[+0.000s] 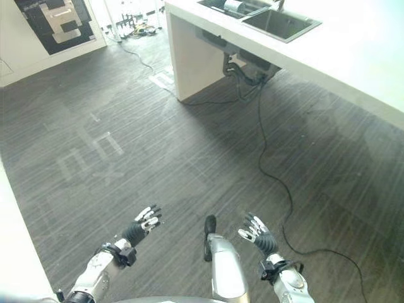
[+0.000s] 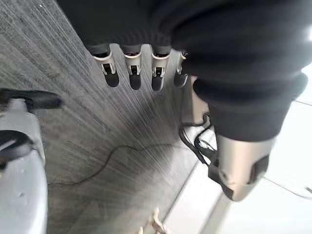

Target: Place the dishes in the dishwasher.

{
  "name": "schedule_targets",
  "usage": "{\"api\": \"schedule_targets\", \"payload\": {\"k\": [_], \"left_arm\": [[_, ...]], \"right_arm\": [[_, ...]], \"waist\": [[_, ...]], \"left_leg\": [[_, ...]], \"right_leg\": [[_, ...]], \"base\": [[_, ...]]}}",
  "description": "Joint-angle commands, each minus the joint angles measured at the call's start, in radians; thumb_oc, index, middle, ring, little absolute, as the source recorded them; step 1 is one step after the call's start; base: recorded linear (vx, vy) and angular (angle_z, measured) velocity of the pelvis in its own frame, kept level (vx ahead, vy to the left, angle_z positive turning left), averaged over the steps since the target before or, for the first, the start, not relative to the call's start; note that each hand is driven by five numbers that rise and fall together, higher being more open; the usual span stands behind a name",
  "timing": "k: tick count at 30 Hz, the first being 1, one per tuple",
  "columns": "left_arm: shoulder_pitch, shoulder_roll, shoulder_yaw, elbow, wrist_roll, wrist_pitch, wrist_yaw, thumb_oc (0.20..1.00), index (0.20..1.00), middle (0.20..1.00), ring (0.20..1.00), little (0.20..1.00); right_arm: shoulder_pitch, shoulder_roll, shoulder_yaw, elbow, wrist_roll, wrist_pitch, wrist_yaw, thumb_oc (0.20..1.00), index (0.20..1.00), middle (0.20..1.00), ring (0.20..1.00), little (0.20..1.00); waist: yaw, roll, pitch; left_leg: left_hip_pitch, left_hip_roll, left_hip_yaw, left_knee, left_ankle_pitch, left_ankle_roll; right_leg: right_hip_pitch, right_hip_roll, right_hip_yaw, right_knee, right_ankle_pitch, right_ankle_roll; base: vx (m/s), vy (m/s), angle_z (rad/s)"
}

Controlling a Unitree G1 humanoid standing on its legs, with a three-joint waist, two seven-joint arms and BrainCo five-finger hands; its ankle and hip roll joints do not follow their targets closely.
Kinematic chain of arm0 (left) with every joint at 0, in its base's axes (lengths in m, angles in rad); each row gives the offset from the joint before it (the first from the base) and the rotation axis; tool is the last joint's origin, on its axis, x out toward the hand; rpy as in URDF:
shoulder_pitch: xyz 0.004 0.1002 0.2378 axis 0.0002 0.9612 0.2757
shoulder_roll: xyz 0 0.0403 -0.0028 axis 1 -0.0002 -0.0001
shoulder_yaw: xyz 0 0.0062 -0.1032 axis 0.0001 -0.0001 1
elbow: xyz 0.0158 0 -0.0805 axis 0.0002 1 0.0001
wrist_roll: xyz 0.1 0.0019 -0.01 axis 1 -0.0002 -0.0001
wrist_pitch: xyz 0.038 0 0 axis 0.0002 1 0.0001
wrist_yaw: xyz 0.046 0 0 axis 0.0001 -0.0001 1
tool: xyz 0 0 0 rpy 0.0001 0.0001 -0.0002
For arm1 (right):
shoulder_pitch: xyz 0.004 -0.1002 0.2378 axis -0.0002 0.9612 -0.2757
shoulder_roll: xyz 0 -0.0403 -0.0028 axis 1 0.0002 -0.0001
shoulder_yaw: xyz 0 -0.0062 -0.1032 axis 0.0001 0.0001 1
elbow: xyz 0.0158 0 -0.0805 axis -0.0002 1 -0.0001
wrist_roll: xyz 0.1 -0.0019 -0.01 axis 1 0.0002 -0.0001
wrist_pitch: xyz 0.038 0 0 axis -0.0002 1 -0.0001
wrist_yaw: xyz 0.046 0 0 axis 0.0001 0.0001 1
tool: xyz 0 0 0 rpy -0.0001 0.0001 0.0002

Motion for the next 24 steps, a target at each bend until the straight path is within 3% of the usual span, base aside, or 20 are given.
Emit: {"api": "schedule_targets", "payload": {"k": [1, 2, 4, 5, 7, 8, 10, 12, 13, 14, 15, 17, 20, 22, 24], "left_arm": [[-0.029, 0.043, 0.013, -0.055, 0.001, -0.058, -0.008, 1.0, 1.0, 1.0, 1.0, 1.0], [-0.03, 0.042, 0.014, -0.054, 0.0, -0.059, -0.005, 1.0, 1.0, 1.0, 1.0, 1.0], [-0.036, 0.036, 0.021, -0.045, -0.024, -0.07, -0.006, 1.0, 1.0, 1.0, 1.0, 1.0], [-0.034, 0.038, 0.025, -0.041, -0.028, -0.075, -0.016, 1.0, 1.0, 1.0, 1.0, 1.0], [-0.024, 0.039, 0.033, -0.046, -0.019, -0.068, -0.033, 1.0, 1.0, 1.0, 1.0, 1.0], [-0.023, 0.039, 0.034, -0.05, -0.009, -0.062, -0.038, 1.0, 1.0, 1.0, 1.0, 1.0], [-0.023, 0.047, 0.033, -0.058, 0.001, -0.051, -0.051, 1.0, 1.0, 1.0, 1.0, 1.0], [-0.02, 0.052, 0.029, -0.06, -0.004, -0.061, -0.052, 1.0, 1.0, 1.0, 1.0, 1.0], [-0.019, 0.055, 0.03, -0.069, -0.012, -0.058, -0.05, 1.0, 1.0, 1.0, 1.0, 1.0], [-0.007, 0.063, 0.035, -0.084, -0.017, -0.047, -0.052, 1.0, 1.0, 1.0, 1.0, 1.0], [0.002, 0.067, 0.042, -0.093, -0.015, -0.042, -0.058, 1.0, 1.0, 1.0, 1.0, 1.0], [0.02, 0.073, 0.054, -0.097, -0.009, -0.051, -0.076, 1.0, 1.0, 1.0, 1.0, 1.0], [0.018, 0.079, 0.064, -0.1, -0.011, -0.043, -0.081, 1.0, 1.0, 1.0, 1.0, 1.0], [0.005, 0.083, 0.06, -0.093, 0.006, -0.032, -0.063, 1.0, 1.0, 1.0, 1.0, 1.0], [-0.022, 0.088, 0.055, -0.094, -0.008, -0.021, -0.058, 1.0, 1.0, 1.0, 1.0, 1.0]], "right_arm": [[-0.072, -0.012, 0.009, -0.05, 0.057, -0.049, 0.017, 1.0, 1.0, 1.0, 1.0, 1.0], [-0.073, -0.014, 0.01, -0.051, 0.055, -0.044, 0.02, 1.0, 1.0, 1.0, 1.0, 1.0], [-0.084, -0.034, 0.017, -0.045, 0.044, -0.046, 0.027, 1.0, 1.0, 1.0, 1.0, 1.0], [-0.086, -0.041, 0.019, -0.04, 0.043, -0.051, 0.028, 1.0, 1.0, 1.0, 1.0, 1.0], [-0.083, -0.053, 0.011, -0.026, 0.05, -0.055, 0.037, 1.0, 1.0, 1.0, 1.0, 1.0], [-0.083, -0.054, 0.008, -0.021, 0.056, -0.054, 0.039, 1.0, 1.0, 1.0, 1.0, 1.0], [-0.092, -0.052, 0.012, -0.012, 0.053, -0.058, 0.038, 1.0, 1.0, 1.0, 1.0, 1.0], [-0.106, -0.047, 0.022, -0.006, 0.036, -0.055, 0.033, 1.0, 1.0, 1.0, 1.0, 1.0], [-0.107, -0.046, 0.022, -0.008, 0.029, -0.05, 0.026, 1.0, 1.0, 1.0, 1.0, 1.0], [-0.107, -0.045, 0.031, -0.005, 0.036, -0.045, 0.015, 1.0, 1.0, 1.0, 1.0, 1.0], [-0.105, -0.044, 0.033, -0.003, 0.039, -0.048, 0.015, 1.0, 1.0, 1.0, 1.0, 1.0], [-0.089, -0.042, 0.028, -0.002, 0.031, -0.06, 0.036, 1.0, 1.0, 1.0, 1.0, 1.0], [-0.087, -0.041, 0.026, 0.005, 0.032, -0.062, 0.047, 1.0, 1.0, 1.0, 1.0, 1.0], [-0.089, -0.037, 0.021, 0.02, 0.048, -0.051, 0.041, 1.0, 1.0, 1.0, 1.0, 1.0], [-0.087, -0.024, 0.015, 0.021, 0.052, -0.05, 0.058, 1.0, 1.0, 1.0, 1.0, 1.0]], "waist": [[-0.019, -0.009, -0.032], [-0.022, -0.007, -0.037], [-0.024, -0.007, -0.052], [-0.017, -0.019, -0.055], [0.004, -0.052, -0.048], [0.016, -0.057, -0.042], [0.042, -0.061, -0.026], [0.058, -0.052, -0.011], [0.065, -0.044, -0.007], [0.093, -0.023, -0.005], [0.103, -0.018, -0.005], [0.114, -0.015, -0.008], [0.107, -0.011, -0.021], [0.109, -0.014, -0.024], [0.107, -0.017, -0.041]], "left_leg": [[-0.154, 0.037, 0.067, 0.068, 0.111, -0.025], [-0.159, 0.041, 0.064, 0.093, 0.138, -0.037], [-0.203, 0.085, 0.066, 0.311, 0.277, -0.097], [-0.256, 0.087, 0.068, 0.418, 0.309, -0.104], [-0.415, 0.14, 0.104, 0.714, 0.32, -0.104], [-0.487, 0.165, 0.121, 0.735, 0.307, -0.091], [-0.552, 0.195, 0.162, 0.622, 0.272, -0.058], [-0.525, 0.211, 0.209, 0.329, 0.273, -0.053], [-0.527, 0.209, 0.202, 0.192, 0.29, -0.063], [-0.545, 0.201, 0.121, -0.02, 0.334, -0.087], [-0.557, 0.218, 0.104, -0.078, 0.367, -0.099], [-0.59, 0.257, 0.142, -0.13, 0.405, -0.107], [-0.572, 0.265, 0.198, -0.124, 0.394, -0.093], [-0.567, 0.239, 0.19, -0.106, 0.366, -0.079], [-0.545, 0.199, 0.203, -0.123, 0.342, -0.044]], "right_leg": [[0.103, 0.028, 0.019, 0.061, -0.174, 0.159], [0.106, 0.033, 0.017, 0.06, -0.181, 0.149], [0.141, 0.05, 0.014, 0.056, -0.224, 0.103], [0.163, 0.044, 0.019, 0.047, -0.236, 0.09], [0.236, 0.037, 0.03, 0.017, -0.259, 0.056], [0.276, 0.041, 0.035, 0.003, -0.267, 0.05], [0.335, 0.05, 0.052, -0.02, -0.287, 0.051], [0.373, 0.06, 0.074, -0.04, -0.3, 0.074], [0.391, 0.067, 0.092, -0.052, -0.305, 0.089], [0.42, 0.083, 0.135, -0.062, -0.316, 0.11], [0.434, 0.085, 0.149, -0.069, -0.323, 0.117], [0.483, 0.072, 0.151, -0.08, -0.35, 0.133], [0.503, 0.052, 0.129, -0.051, -0.397, 0.152], [0.515, 0.037, 0.127, -0.014, -0.426, 0.158], [0.514, 0.019, 0.124, 0.06, -0.397, 0.182]], "base": [[0.31, -0.261, 0.04], [0.32, -0.289, -0.1], [0.29, -0.273, -0.1], [0.31, -0.296, -0.11], [0.31, -0.311, -0.25], [0.28, -0.236, -0.27], [0.37, -0.067, -0.37], [0.44, 0.109, -0.83], [0.58, 0.221, -0.93], [0.6, 0.213, -0.8], [0.61, 0.198, -0.85], [0.48, 0.148, -1.08], [0.43, 0.217, -0.36], [0.45, 0.281, -0.05], [0.46, 0.32, -0.49]]}}
